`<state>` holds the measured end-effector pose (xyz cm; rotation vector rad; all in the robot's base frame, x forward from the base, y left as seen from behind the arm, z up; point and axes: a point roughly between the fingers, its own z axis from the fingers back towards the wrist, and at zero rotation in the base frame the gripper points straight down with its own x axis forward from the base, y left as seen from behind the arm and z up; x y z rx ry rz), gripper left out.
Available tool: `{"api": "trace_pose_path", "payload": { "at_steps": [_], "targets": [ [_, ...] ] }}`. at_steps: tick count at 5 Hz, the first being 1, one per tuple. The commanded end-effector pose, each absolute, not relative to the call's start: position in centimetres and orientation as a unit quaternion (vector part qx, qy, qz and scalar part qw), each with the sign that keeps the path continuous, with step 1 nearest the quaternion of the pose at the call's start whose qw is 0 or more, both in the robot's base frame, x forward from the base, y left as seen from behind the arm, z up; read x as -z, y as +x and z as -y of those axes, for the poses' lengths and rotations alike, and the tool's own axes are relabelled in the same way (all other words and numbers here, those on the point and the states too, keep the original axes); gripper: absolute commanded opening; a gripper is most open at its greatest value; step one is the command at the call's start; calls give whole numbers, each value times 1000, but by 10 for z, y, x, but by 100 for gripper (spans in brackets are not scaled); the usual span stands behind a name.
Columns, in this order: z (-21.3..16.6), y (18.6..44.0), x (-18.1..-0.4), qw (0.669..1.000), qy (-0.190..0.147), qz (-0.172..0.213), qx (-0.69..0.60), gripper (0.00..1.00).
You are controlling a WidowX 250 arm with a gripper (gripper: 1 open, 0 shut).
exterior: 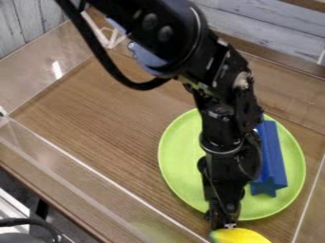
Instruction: Put the banana in the green plate
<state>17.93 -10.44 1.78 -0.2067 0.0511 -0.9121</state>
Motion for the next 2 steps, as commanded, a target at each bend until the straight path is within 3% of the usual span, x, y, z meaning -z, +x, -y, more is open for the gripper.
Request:
{"api": "trace_pose_path", "payload": {
  "at_steps": [1,2],
  "targets": [
    [104,172,-16,891,-103,-35,442,0],
    [106,168,-18,892,-109,-36,437,0]
  ]
}}
